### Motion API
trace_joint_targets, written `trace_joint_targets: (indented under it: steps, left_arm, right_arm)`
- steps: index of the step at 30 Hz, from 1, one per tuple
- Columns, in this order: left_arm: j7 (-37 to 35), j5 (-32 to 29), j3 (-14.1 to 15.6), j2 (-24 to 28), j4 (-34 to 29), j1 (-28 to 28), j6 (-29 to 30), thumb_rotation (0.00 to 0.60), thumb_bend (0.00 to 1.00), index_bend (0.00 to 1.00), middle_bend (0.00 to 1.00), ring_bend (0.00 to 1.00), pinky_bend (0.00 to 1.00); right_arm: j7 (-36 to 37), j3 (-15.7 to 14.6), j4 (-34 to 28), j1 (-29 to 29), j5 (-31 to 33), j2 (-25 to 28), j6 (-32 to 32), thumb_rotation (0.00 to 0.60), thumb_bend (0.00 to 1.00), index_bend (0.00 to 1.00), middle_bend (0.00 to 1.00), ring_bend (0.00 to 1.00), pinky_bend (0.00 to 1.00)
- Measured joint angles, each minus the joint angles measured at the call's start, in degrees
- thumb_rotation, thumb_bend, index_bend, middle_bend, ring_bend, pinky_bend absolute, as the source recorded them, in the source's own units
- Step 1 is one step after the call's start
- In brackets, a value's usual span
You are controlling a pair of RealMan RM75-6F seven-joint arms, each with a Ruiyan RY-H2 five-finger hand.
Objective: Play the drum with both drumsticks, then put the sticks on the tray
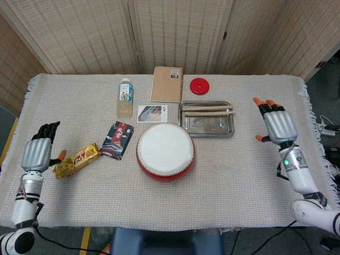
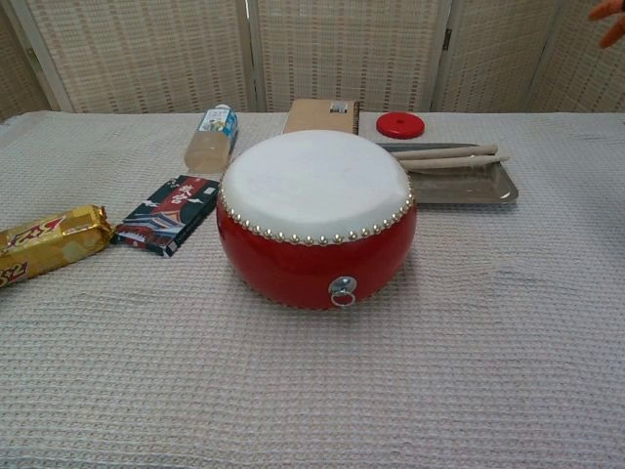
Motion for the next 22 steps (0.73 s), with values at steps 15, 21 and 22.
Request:
trace_joint_targets:
  steps: [15,21,22]
  left_arm:
    - [-3.28,13.17,6.45,-1.32,-1.74,11.61,15.49,0.600,0.37,0.00,0.05,0.01,0.18]
    - [-2.39,18.58,8.22,-2.92,-2.86,16.57,21.17,0.600,0.36,0.00,0.05,0.01,0.18]
    - [-2.38,19.14,8.43,-2.89,-3.06,17.11,21.36,0.600,0.36,0.00,0.05,0.01,0.18]
  right_arm:
    - [9.75,-9.66,-3.52,-19.26,-18.02,0.71,23.01,0.600,0.00,0.00,0.03,0.00,0.06]
    - [9.81,-11.49,-3.72,-26.10,-24.02,-1.48,30.98,0.600,0.00,0.00,0.03,0.00,0.06]
    - [9.78,-11.54,-3.79,-26.44,-24.41,-1.57,31.17,0.600,0.00,0.00,0.03,0.00,0.06]
